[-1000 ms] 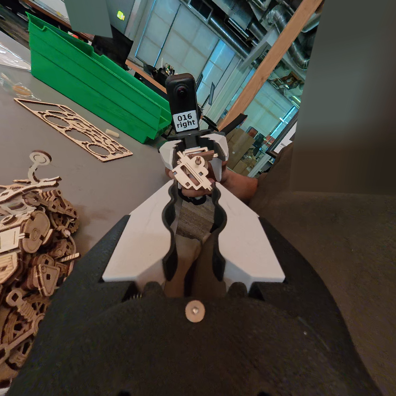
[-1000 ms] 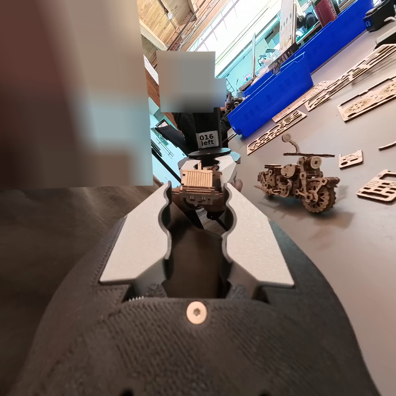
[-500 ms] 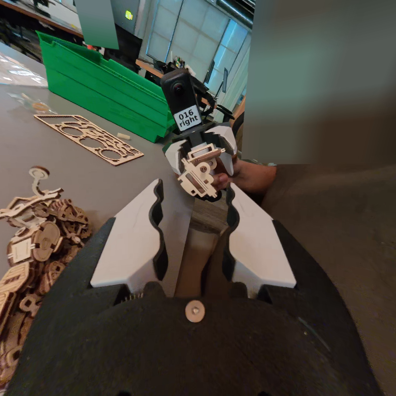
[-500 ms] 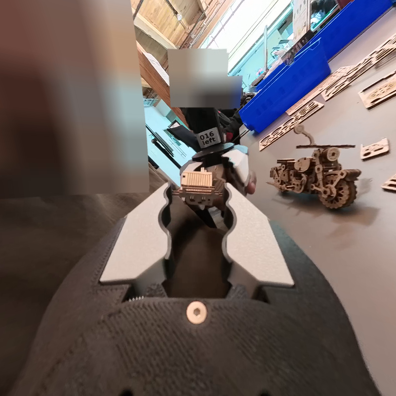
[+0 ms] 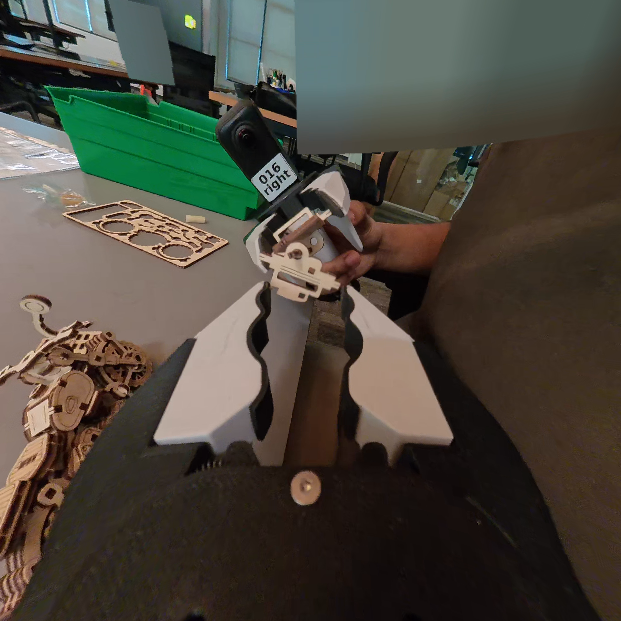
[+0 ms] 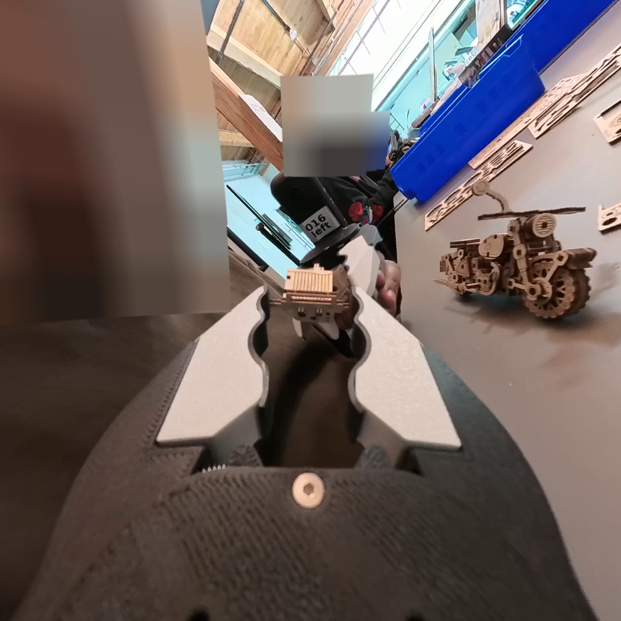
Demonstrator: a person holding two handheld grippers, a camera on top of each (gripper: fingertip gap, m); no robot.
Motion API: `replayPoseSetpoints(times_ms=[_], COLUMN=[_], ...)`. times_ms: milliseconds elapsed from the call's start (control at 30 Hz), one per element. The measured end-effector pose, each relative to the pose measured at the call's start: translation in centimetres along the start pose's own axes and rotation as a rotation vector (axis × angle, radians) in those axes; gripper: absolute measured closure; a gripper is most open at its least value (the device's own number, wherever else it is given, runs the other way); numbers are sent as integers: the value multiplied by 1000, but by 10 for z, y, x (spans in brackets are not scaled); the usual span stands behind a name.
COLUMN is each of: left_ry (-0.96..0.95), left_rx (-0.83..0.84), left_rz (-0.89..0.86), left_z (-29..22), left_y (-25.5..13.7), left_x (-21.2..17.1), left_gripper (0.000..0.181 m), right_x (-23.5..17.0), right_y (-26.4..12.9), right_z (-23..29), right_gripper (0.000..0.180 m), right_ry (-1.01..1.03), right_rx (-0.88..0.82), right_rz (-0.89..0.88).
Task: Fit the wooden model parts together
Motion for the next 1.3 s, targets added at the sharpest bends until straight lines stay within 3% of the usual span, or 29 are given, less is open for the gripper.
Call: replayPoseSetpoints(times_ms=[333,533,1133,1300], left_ry=[-10,-58,-138,-210], left_rx=[-11,-31,-51,-84], left_rz=[-34,-56,-125,-230], left_z=[1,3,8,11], left_y=[-3,-5,-10,-14], left_x=[3,3,6,11], left_gripper=[158,148,155,155], right_x=[2,2,2,5], right_y=[-2,-2,-2,-3], right_z=[-3,-4,-4,-2], right_gripper=[133,133,133,133], right_ry=[16,9,-1,7], right_rx=[-11,-29,-42,-12], right_rz=[-20,-17,-15,-41])
Point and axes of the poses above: each gripper's, where its closed fingertips meet, y out along the fingers, x out of its top, z = x × y across the jaws, the point moved 8 cm from there along -y, back along the fingers, and after that the axes turned 12 degrees about -x, right-handed, at the moved point
